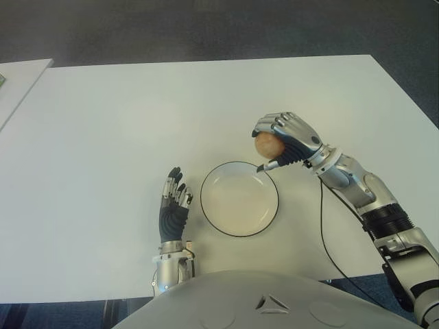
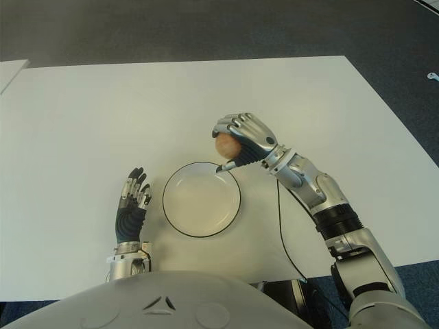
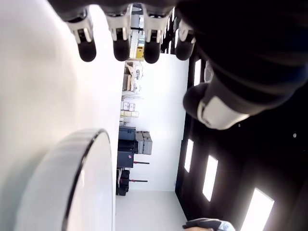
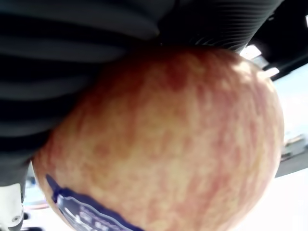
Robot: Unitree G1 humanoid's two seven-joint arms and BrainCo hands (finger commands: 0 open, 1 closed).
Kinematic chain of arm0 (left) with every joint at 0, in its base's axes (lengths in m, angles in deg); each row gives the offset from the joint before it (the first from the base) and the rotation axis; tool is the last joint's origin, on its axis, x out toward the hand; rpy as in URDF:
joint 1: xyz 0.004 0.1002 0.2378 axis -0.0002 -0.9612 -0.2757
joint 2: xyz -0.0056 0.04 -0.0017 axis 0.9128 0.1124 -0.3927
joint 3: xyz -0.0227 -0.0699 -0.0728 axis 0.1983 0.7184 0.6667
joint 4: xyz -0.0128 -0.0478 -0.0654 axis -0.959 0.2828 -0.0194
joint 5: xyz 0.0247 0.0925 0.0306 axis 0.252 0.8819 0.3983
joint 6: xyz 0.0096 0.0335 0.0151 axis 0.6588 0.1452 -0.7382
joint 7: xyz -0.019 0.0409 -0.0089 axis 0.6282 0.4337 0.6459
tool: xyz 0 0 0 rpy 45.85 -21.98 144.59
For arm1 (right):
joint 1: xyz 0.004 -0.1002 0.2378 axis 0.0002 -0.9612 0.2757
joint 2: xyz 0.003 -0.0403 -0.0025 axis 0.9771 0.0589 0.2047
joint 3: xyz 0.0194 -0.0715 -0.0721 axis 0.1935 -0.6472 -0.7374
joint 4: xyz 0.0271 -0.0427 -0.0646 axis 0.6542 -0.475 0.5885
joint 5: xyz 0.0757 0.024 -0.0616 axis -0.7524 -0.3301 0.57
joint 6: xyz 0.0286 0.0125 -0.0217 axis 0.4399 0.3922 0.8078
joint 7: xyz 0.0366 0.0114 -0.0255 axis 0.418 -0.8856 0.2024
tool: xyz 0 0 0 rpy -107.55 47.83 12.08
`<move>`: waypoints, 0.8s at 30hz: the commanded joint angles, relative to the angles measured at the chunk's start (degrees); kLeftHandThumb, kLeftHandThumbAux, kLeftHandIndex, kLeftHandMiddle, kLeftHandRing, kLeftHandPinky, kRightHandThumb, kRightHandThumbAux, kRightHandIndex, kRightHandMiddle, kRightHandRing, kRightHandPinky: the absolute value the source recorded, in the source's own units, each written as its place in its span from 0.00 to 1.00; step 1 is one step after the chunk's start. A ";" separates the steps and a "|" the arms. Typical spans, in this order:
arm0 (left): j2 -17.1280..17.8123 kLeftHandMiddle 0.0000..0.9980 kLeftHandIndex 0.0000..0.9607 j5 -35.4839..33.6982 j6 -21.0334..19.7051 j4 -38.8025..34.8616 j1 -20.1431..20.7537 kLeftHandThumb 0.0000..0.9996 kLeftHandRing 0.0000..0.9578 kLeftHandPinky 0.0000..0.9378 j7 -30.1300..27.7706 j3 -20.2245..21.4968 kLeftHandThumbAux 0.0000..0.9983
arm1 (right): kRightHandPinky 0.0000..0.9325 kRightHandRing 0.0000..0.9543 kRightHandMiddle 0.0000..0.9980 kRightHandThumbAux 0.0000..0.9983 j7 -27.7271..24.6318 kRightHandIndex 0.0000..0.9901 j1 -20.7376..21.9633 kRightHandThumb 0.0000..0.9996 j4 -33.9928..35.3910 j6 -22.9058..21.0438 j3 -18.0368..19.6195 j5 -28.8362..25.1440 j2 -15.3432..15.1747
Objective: Put the apples into the plate.
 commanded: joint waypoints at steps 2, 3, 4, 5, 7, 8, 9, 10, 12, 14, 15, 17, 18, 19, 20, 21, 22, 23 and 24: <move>-1.35 0.07 0.06 0.43 -1.56 -0.47 -0.97 0.20 0.06 0.06 0.28 -0.09 0.59 | 0.92 0.90 0.87 0.71 -3.14 0.44 -1.58 0.73 4.94 0.90 -0.76 0.68 1.42; -1.41 0.07 0.06 0.15 -1.72 -0.73 -1.09 0.20 0.06 0.06 0.18 -0.16 0.59 | 0.93 0.90 0.87 0.71 -3.59 0.44 -1.87 0.73 5.98 1.35 -1.21 1.14 1.68; -1.46 0.07 0.06 -0.07 -1.86 -0.93 -1.17 0.20 0.06 0.06 0.11 -0.21 0.59 | 0.93 0.90 0.87 0.71 -3.92 0.44 -2.08 0.73 6.67 1.68 -1.47 1.47 1.88; -1.51 0.07 0.07 -0.31 -2.05 -1.05 -1.18 0.20 0.06 0.07 0.04 -0.24 0.60 | 0.93 0.91 0.87 0.71 -4.15 0.44 -2.22 0.73 7.22 2.17 -1.75 1.81 2.06; -1.54 0.07 0.07 -0.53 -2.14 -0.91 -1.05 0.21 0.06 0.07 -0.02 -0.18 0.60 | 0.93 0.91 0.87 0.71 -4.42 0.44 -2.46 0.73 7.84 3.09 -2.12 2.32 2.32; -1.54 0.07 0.06 -0.58 -2.11 -0.77 -0.96 0.21 0.06 0.07 -0.03 -0.14 0.61 | 0.93 0.91 0.87 0.71 -4.54 0.44 -2.56 0.73 8.07 3.55 -2.27 2.54 2.43; -1.53 0.07 0.06 -0.59 -2.08 -0.69 -0.90 0.21 0.06 0.07 -0.03 -0.11 0.61 | 0.93 0.91 0.87 0.71 -4.65 0.44 -2.66 0.73 8.21 3.85 -2.29 2.70 2.55; -1.49 0.07 0.06 -0.49 -1.74 -0.49 -0.85 0.21 0.06 0.07 0.00 -0.06 0.61 | 0.93 0.91 0.87 0.71 -4.93 0.44 -2.87 0.73 8.61 4.22 -2.46 2.72 2.66; -1.33 0.07 0.06 -0.18 -1.29 -0.25 -0.73 0.21 0.06 0.08 0.00 -0.02 0.62 | 0.93 0.91 0.87 0.71 -5.59 0.44 -3.24 0.73 9.29 4.69 -2.62 2.62 2.82; -1.13 0.06 0.06 0.08 -0.95 0.05 -0.55 0.21 0.06 0.07 -0.07 0.04 0.62 | 0.93 0.91 0.87 0.71 -6.64 0.44 -3.62 0.73 10.05 5.17 -2.87 2.26 2.88; -1.06 0.06 0.05 0.15 -0.81 0.24 -0.47 0.21 0.06 0.07 -0.11 0.09 0.62 | 0.93 0.91 0.87 0.71 -7.09 0.44 -3.79 0.73 10.46 5.45 -2.98 2.26 2.90; -0.90 0.06 0.05 0.30 -0.73 0.56 -0.35 0.21 0.06 0.07 -0.16 0.20 0.62 | 0.93 0.90 0.87 0.71 -7.74 0.44 -3.99 0.73 11.05 5.98 -3.15 2.53 2.92; -0.81 0.06 0.05 0.40 -0.72 0.71 -0.29 0.20 0.05 0.06 -0.17 0.26 0.61 | 0.93 0.90 0.87 0.71 -8.01 0.44 -4.07 0.73 11.29 6.25 -3.22 2.69 2.92; -0.77 0.06 0.05 0.48 -0.73 0.82 -0.24 0.20 0.05 0.06 -0.17 0.29 0.61 | 0.92 0.90 0.87 0.71 -8.21 0.44 -4.11 0.73 11.39 6.44 -3.21 2.77 2.95; -0.72 0.06 0.05 0.66 -0.73 0.98 -0.13 0.20 0.05 0.06 -0.10 0.35 0.61 | 0.92 0.90 0.87 0.71 -8.38 0.44 -4.11 0.73 11.53 6.74 -3.29 3.08 2.94; -0.69 0.06 0.05 0.94 -0.72 1.21 0.05 0.19 0.05 0.05 0.05 0.45 0.61 | 0.92 0.90 0.86 0.71 -8.51 0.44 -4.03 0.73 11.71 7.15 -3.48 3.70 2.95; -0.72 0.05 0.05 1.21 -0.75 1.37 0.21 0.19 0.05 0.06 0.20 0.49 0.60 | 0.93 0.90 0.86 0.71 -8.61 0.44 -3.96 0.73 11.79 7.51 -3.55 4.10 2.91; -0.66 0.05 0.04 1.79 -0.57 1.58 0.41 0.19 0.05 0.06 0.48 0.63 0.60 | 0.93 0.90 0.86 0.71 -8.71 0.44 -3.72 0.73 11.72 8.37 -4.18 5.32 2.77; -0.65 0.05 0.04 2.23 -0.44 1.71 0.56 0.19 0.05 0.07 0.68 0.71 0.60 | 0.92 0.90 0.86 0.71 -8.79 0.45 -3.54 0.73 11.61 9.00 -4.55 6.13 2.66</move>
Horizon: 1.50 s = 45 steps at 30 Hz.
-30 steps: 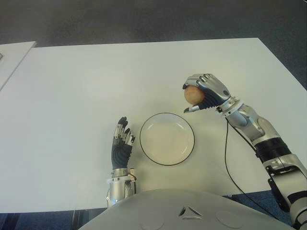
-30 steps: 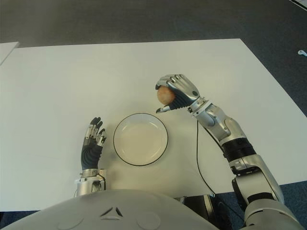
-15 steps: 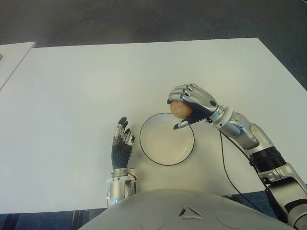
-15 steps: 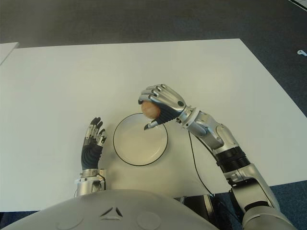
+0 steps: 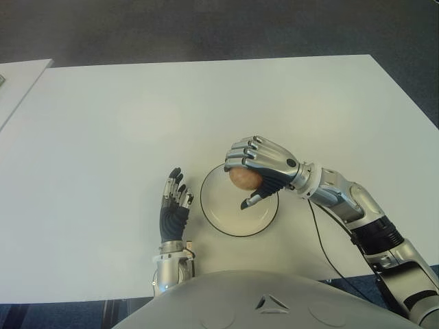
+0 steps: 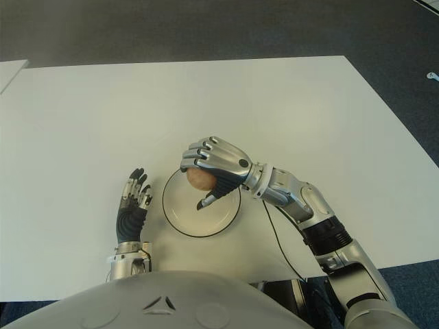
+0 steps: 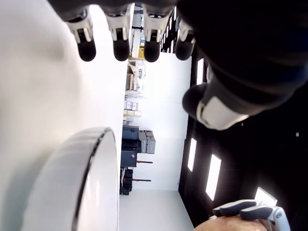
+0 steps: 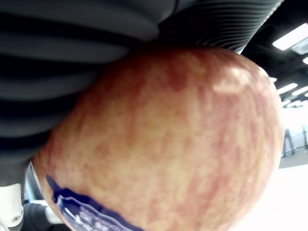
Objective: Put the apples into the plate.
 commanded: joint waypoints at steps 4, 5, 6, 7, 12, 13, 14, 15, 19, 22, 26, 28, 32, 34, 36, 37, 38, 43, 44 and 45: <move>-1.14 0.05 0.04 2.80 -0.62 0.45 0.25 0.20 0.05 0.07 1.12 0.37 0.60 | 0.91 0.89 0.85 0.71 -0.22 0.45 0.13 0.73 0.11 4.37 -2.49 5.89 -0.21; -1.28 0.05 0.04 2.92 -0.96 0.21 0.21 0.20 0.05 0.07 1.22 0.32 0.60 | 0.91 0.88 0.84 0.71 -0.20 0.45 -0.11 0.72 0.22 4.57 -2.65 6.51 -0.28; -1.37 0.05 0.04 3.01 -1.17 0.06 0.19 0.20 0.05 0.07 1.29 0.30 0.60 | 0.91 0.88 0.84 0.71 -0.19 0.45 -0.28 0.72 0.28 4.72 -2.72 6.96 -0.31; -1.41 0.05 0.04 3.07 -1.28 -0.01 0.18 0.20 0.05 0.07 1.34 0.28 0.60 | 0.91 0.88 0.84 0.71 -0.18 0.45 -0.37 0.72 0.30 4.83 -2.71 7.21 -0.31; -1.43 0.05 0.04 2.45 -2.02 -0.69 -0.17 0.21 0.05 0.07 1.08 -0.06 0.60 | 0.91 0.88 0.83 0.71 -2.41 0.45 -1.79 0.72 1.19 4.58 -2.95 6.82 -1.20; -1.41 0.06 0.04 2.14 -1.89 -0.62 -0.24 0.21 0.06 0.08 0.91 -0.11 0.61 | 0.92 0.88 0.83 0.71 -3.08 0.45 -2.08 0.72 1.18 4.68 -3.13 6.42 -1.50; -1.40 0.06 0.04 1.93 -1.79 -0.57 -0.28 0.22 0.06 0.08 0.79 -0.14 0.61 | 0.92 0.88 0.83 0.71 -3.53 0.45 -2.25 0.72 1.16 4.76 -3.23 6.17 -1.66; -1.35 0.06 0.04 1.90 -1.60 -0.43 -0.24 0.22 0.06 0.08 0.77 -0.13 0.61 | 0.92 0.88 0.83 0.71 -3.79 0.45 -2.36 0.72 1.04 4.90 -3.28 6.01 -1.77; -1.13 0.05 0.04 2.61 -0.81 0.23 0.29 0.22 0.06 0.08 1.08 0.07 0.61 | 0.93 0.89 0.82 0.71 -4.08 0.45 -2.98 0.71 0.27 5.16 -3.38 6.09 -2.09; -0.88 0.05 0.04 2.84 -0.16 0.85 0.77 0.21 0.05 0.07 1.06 0.31 0.60 | 0.93 0.89 0.83 0.71 -4.17 0.45 -3.18 0.71 -0.71 4.99 -3.73 6.78 -2.03; -0.71 0.05 0.04 2.54 -0.72 0.58 0.67 0.20 0.04 0.05 0.66 0.29 0.61 | 0.94 0.90 0.85 0.71 -4.95 0.45 -3.07 0.71 -1.32 4.67 -4.02 6.66 -1.95; -0.70 0.05 0.04 1.99 -1.52 0.03 0.33 0.20 0.04 0.05 0.31 0.13 0.61 | 0.94 0.91 0.86 0.71 -5.38 0.45 -2.96 0.71 -1.78 4.43 -4.16 6.80 -1.87; -0.77 0.05 0.04 1.71 -2.09 -0.23 0.25 0.21 0.05 0.06 0.23 0.04 0.62 | 0.92 0.90 0.85 0.71 -5.48 0.45 -2.44 0.71 -2.99 4.56 -4.38 7.48 -1.67; -0.83 0.05 0.03 1.71 -2.19 -0.26 0.31 0.21 0.05 0.06 0.30 0.04 0.63 | 0.91 0.90 0.84 0.71 -5.59 0.45 -2.10 0.71 -3.49 4.74 -4.56 7.76 -1.66; -0.94 0.05 0.03 1.78 -2.30 -0.36 0.36 0.21 0.05 0.06 0.41 -0.01 0.63 | 0.90 0.89 0.83 0.71 -6.03 0.45 -1.65 0.71 -4.12 4.84 -4.84 7.84 -1.67; -1.02 0.05 0.03 1.84 -2.34 -0.38 0.40 0.21 0.05 0.06 0.48 -0.06 0.63 | 0.90 0.89 0.82 0.71 -6.32 0.45 -1.42 0.71 -4.48 4.88 -5.00 7.83 -1.69; -1.08 0.05 0.03 1.93 -2.38 -0.41 0.44 0.21 0.05 0.06 0.56 -0.08 0.63 | 0.90 0.88 0.82 0.71 -6.69 0.45 -1.14 0.71 -4.94 4.90 -5.23 7.79 -1.70; -1.23 0.06 0.04 2.47 -2.22 -0.27 0.68 0.20 0.05 0.06 1.02 -0.03 0.62 | 0.90 0.88 0.80 0.71 -8.21 0.44 -0.14 0.71 -6.65 4.83 -6.08 7.06 -1.76; -1.23 0.06 0.04 2.53 -2.17 -0.21 0.74 0.20 0.05 0.06 1.06 0.00 0.62 | 0.90 0.88 0.80 0.71 -8.46 0.44 0.05 0.71 -6.98 4.80 -6.22 6.83 -1.77; -1.24 0.06 0.04 2.57 -2.16 -0.19 0.78 0.20 0.05 0.06 1.09 0.00 0.62 | 0.90 0.88 0.80 0.71 -8.63 0.44 0.21 0.71 -7.21 4.80 -6.33 6.64 -1.81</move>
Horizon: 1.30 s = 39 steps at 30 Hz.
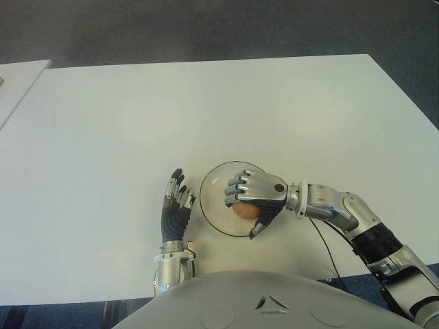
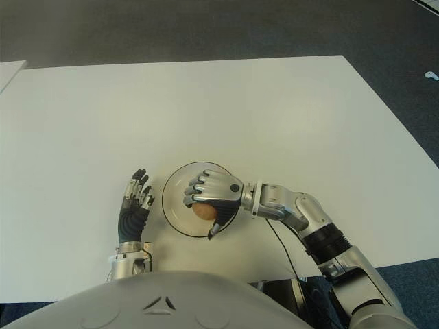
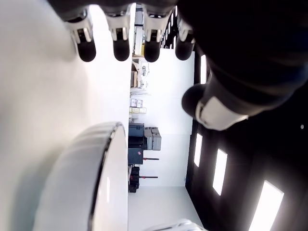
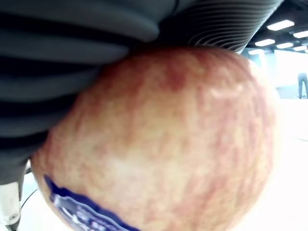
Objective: Put the apples into the plate.
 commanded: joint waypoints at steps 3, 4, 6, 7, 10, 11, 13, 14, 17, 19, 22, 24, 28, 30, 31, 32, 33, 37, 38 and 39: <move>-1.29 0.06 0.04 0.62 -0.64 0.08 0.27 0.21 0.05 0.06 0.50 0.08 0.62 | 0.90 0.88 0.81 0.71 -2.61 0.44 1.72 0.71 -2.99 -0.05 -1.21 -0.97 -0.24; -1.31 0.06 0.04 0.64 -0.61 0.06 0.23 0.21 0.06 0.06 0.52 0.06 0.62 | 0.90 0.88 0.81 0.71 -2.78 0.44 2.00 0.71 -3.49 0.06 -1.35 -1.16 -0.23; -1.35 0.06 0.04 0.54 -0.82 -0.09 0.12 0.21 0.06 0.06 0.49 0.03 0.62 | 0.91 0.89 0.82 0.71 -2.18 0.45 2.62 0.71 -4.55 0.71 -1.58 -0.80 -0.12; -1.37 0.06 0.04 0.47 -1.11 -0.30 0.01 0.22 0.06 0.06 0.45 -0.03 0.62 | 0.91 0.89 0.82 0.71 -1.43 0.45 2.87 0.71 -4.96 1.14 -1.60 -0.30 -0.04; -1.41 0.06 0.04 0.38 -1.58 -0.63 -0.17 0.22 0.06 0.05 0.41 -0.13 0.62 | 0.92 0.89 0.83 0.71 0.26 0.45 3.30 0.71 -5.78 1.96 -1.58 0.73 0.18; -1.43 0.06 0.04 0.36 -1.65 -0.66 -0.21 0.22 0.06 0.06 0.42 -0.14 0.62 | 0.92 0.89 0.84 0.71 0.80 0.45 3.39 0.71 -6.00 2.12 -1.56 1.05 0.26; -1.47 0.06 0.04 0.25 -1.90 -0.82 -0.25 0.21 0.06 0.06 0.41 -0.15 0.62 | 0.92 0.89 0.84 0.71 2.20 0.45 3.44 0.71 -6.41 2.44 -1.45 1.60 0.56; -1.49 0.06 0.04 0.18 -2.03 -0.92 -0.26 0.21 0.06 0.06 0.40 -0.15 0.62 | 0.84 0.85 0.81 0.71 2.90 0.45 3.44 0.71 -6.61 2.57 -1.40 1.80 0.72; -1.50 0.06 0.04 0.04 -2.30 -1.03 -0.25 0.22 0.06 0.06 0.36 -0.13 0.62 | 0.69 0.72 0.71 0.71 3.84 0.44 3.32 0.70 -6.71 2.28 -1.37 1.93 1.19; -1.44 0.07 0.04 0.08 -2.46 -1.13 -0.27 0.22 0.06 0.07 0.32 -0.15 0.63 | 0.46 0.49 0.51 0.60 3.96 0.40 3.30 0.45 -6.62 2.04 -1.41 2.03 1.22; -1.33 0.06 0.04 0.31 -2.51 -1.53 -0.49 0.21 0.06 0.08 0.25 -0.37 0.64 | 0.27 0.30 0.33 0.51 3.88 0.32 3.38 0.30 -6.60 2.00 -1.47 2.03 1.14; -1.36 0.06 0.04 0.65 -2.19 -1.77 -0.66 0.20 0.06 0.08 0.35 -0.61 0.64 | 0.20 0.24 0.28 0.48 3.81 0.28 3.48 0.25 -6.64 2.11 -1.46 2.02 1.02; -1.44 0.06 0.04 1.11 -1.07 -1.39 -0.45 0.20 0.07 0.08 0.59 -0.79 0.64 | 0.11 0.14 0.18 0.46 4.11 0.17 3.71 0.18 -6.74 2.54 -1.36 2.41 0.74; -1.51 0.07 0.04 1.42 -0.94 -1.53 -0.45 0.19 0.07 0.09 0.75 -0.92 0.64 | 0.08 0.12 0.16 0.47 4.25 0.13 3.81 0.16 -6.78 2.79 -1.29 2.50 0.67; -1.53 0.07 0.04 1.57 -1.14 -1.76 -0.50 0.19 0.07 0.09 0.79 -0.99 0.64 | 0.08 0.11 0.15 0.48 4.34 0.11 3.88 0.16 -6.80 2.82 -1.28 2.63 0.69; -1.55 0.07 0.04 1.68 -1.29 -1.92 -0.55 0.19 0.07 0.09 0.81 -1.03 0.63 | 0.06 0.09 0.14 0.49 4.39 0.09 3.93 0.15 -6.81 2.83 -1.28 2.72 0.71; -1.57 0.07 0.05 1.73 -1.50 -2.05 -0.59 0.18 0.07 0.08 0.81 -1.05 0.63 | 0.04 0.08 0.13 0.49 4.44 0.08 3.96 0.14 -6.80 2.80 -1.27 2.85 0.70; -1.64 0.07 0.05 1.35 -2.20 -2.70 -0.87 0.18 0.07 0.07 0.59 -1.18 0.63 | 0.01 0.06 0.11 0.51 4.41 0.06 4.07 0.11 -6.83 2.59 -1.25 3.23 0.63; -1.62 0.07 0.04 1.20 -2.15 -2.76 -0.91 0.18 0.07 0.07 0.54 -1.18 0.63 | 0.01 0.05 0.10 0.51 4.45 0.05 4.02 0.11 -6.85 2.53 -1.21 3.27 0.62; -1.60 0.07 0.04 1.10 -2.13 -2.81 -0.95 0.18 0.07 0.07 0.51 -1.19 0.63 | 0.00 0.05 0.10 0.52 4.49 0.04 3.99 0.10 -6.86 2.49 -1.17 3.32 0.61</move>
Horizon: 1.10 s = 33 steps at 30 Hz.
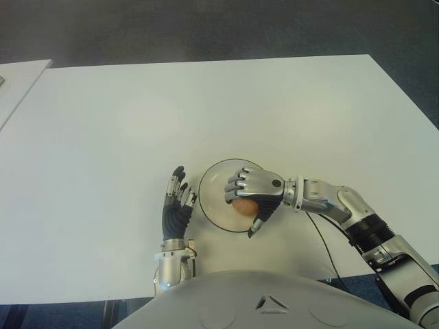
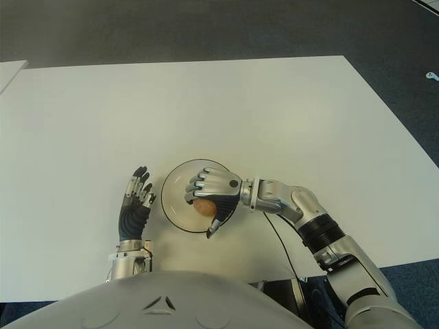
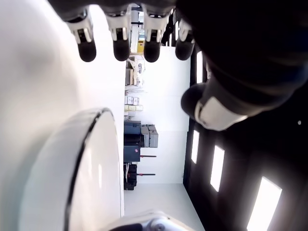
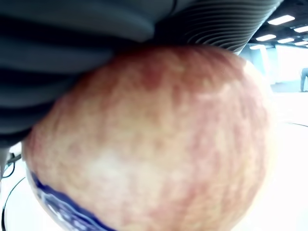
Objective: Put the apples into the plate.
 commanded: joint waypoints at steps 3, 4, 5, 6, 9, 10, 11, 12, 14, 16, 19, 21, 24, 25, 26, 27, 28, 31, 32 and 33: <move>-1.51 0.07 0.04 -0.32 -0.70 -0.45 -0.47 0.19 0.07 0.07 0.29 -0.42 0.63 | 0.00 0.03 0.08 0.52 0.06 0.04 0.71 0.07 0.04 -0.25 0.08 0.76 -0.31; -1.50 0.07 0.04 -0.38 -0.67 -0.43 -0.46 0.19 0.07 0.07 0.25 -0.43 0.63 | 0.00 0.03 0.08 0.52 -0.01 0.03 0.68 0.07 0.09 -0.32 0.10 0.76 -0.32; -1.52 0.07 0.04 -0.51 -0.64 -0.40 -0.45 0.19 0.07 0.07 0.21 -0.43 0.63 | 0.00 0.03 0.08 0.51 -0.10 0.03 0.64 0.06 0.12 -0.38 0.11 0.72 -0.35; -1.54 0.07 0.04 -0.60 -0.58 -0.34 -0.46 0.19 0.07 0.07 0.19 -0.45 0.63 | 0.00 0.02 0.07 0.51 -0.14 0.03 0.58 0.05 0.15 -0.41 0.12 0.70 -0.39; -1.62 0.07 0.04 -1.03 -0.71 -0.36 -0.55 0.20 0.07 0.06 0.04 -0.56 0.63 | 0.00 0.01 0.06 0.50 -0.38 0.02 0.49 0.03 0.28 -0.51 0.19 0.50 -0.48; -1.62 0.07 0.05 -1.08 -0.76 -0.39 -0.58 0.20 0.07 0.07 0.05 -0.59 0.63 | 0.00 0.01 0.06 0.49 -0.41 0.02 0.49 0.02 0.31 -0.51 0.20 0.45 -0.48; -1.63 0.07 0.05 -0.90 -0.84 -0.41 -0.59 0.20 0.07 0.07 0.20 -0.60 0.63 | 0.00 0.01 0.06 0.49 -0.44 0.02 0.51 0.02 0.33 -0.50 0.25 0.30 -0.45; -1.64 0.07 0.05 -0.76 -0.89 -0.42 -0.60 0.20 0.07 0.07 0.32 -0.60 0.64 | 0.00 0.01 0.06 0.49 -0.46 0.02 0.53 0.01 0.34 -0.48 0.28 0.18 -0.43; -1.64 0.07 0.05 -0.44 -1.17 -0.55 -0.68 0.20 0.07 0.08 0.52 -0.60 0.64 | 0.00 0.01 0.06 0.48 -0.29 0.02 0.55 0.01 0.39 -0.41 0.42 0.00 -0.35; -1.68 0.07 0.05 -0.19 -1.37 -0.61 -0.72 0.19 0.07 0.09 0.70 -0.58 0.64 | 0.00 0.01 0.06 0.48 0.15 0.02 0.49 0.01 0.50 -0.36 0.64 0.09 -0.30; -1.66 0.07 0.05 0.24 -1.55 -0.63 -0.68 0.19 0.07 0.09 0.91 -0.51 0.64 | 0.00 0.01 0.06 0.47 0.56 0.02 0.42 0.01 0.73 -0.34 1.06 0.09 -0.30; -1.58 0.07 0.05 0.42 -1.70 -0.59 -0.63 0.19 0.07 0.08 0.94 -0.50 0.64 | 0.00 0.00 0.06 0.47 0.59 0.02 0.35 0.01 0.93 -0.40 1.36 -0.16 -0.34; -1.44 0.07 0.04 0.59 -1.94 -0.49 -0.61 0.19 0.07 0.06 0.83 -0.54 0.64 | 0.00 0.00 0.05 0.45 0.71 0.01 0.16 0.01 1.16 -0.59 1.82 -0.52 -0.27; -1.41 0.07 0.04 0.64 -1.96 -0.51 -0.64 0.19 0.06 0.06 0.79 -0.58 0.64 | 0.00 0.00 0.05 0.45 0.77 0.01 0.09 0.01 1.20 -0.69 1.93 -0.57 -0.19; -1.41 0.07 0.04 0.69 -1.98 -0.53 -0.66 0.19 0.06 0.06 0.78 -0.61 0.64 | 0.00 0.00 0.05 0.45 0.80 0.01 0.02 0.01 1.24 -0.74 2.01 -0.60 -0.16; -1.47 0.06 0.04 0.75 -1.94 -0.47 -0.64 0.19 0.06 0.05 0.85 -0.63 0.64 | 0.00 0.00 0.05 0.44 0.81 0.01 -0.04 0.01 1.28 -0.84 2.12 -0.70 -0.11; -1.62 0.06 0.04 0.76 -2.11 -0.51 -0.66 0.19 0.06 0.06 0.96 -0.67 0.64 | 0.00 0.00 0.04 0.44 0.56 0.01 -0.12 0.01 1.42 -1.25 2.38 -1.20 0.04; -1.88 0.07 0.04 0.76 -2.39 -0.63 -0.71 0.19 0.07 0.10 1.14 -0.77 0.64 | 0.00 0.00 0.03 0.41 -0.52 0.00 -0.37 0.00 1.73 -2.28 2.84 -2.84 0.30; -1.92 0.07 0.05 0.78 -2.42 -0.67 -0.73 0.19 0.07 0.11 1.18 -0.81 0.64 | 0.00 0.00 0.03 0.41 -1.06 0.00 -0.49 0.01 1.83 -2.66 2.93 -3.56 0.34; -1.95 0.07 0.05 0.79 -2.37 -0.67 -0.73 0.19 0.08 0.12 1.25 -0.84 0.64 | 0.00 0.00 0.03 0.40 -1.85 0.00 -0.70 0.01 1.97 -3.25 3.04 -4.62 0.42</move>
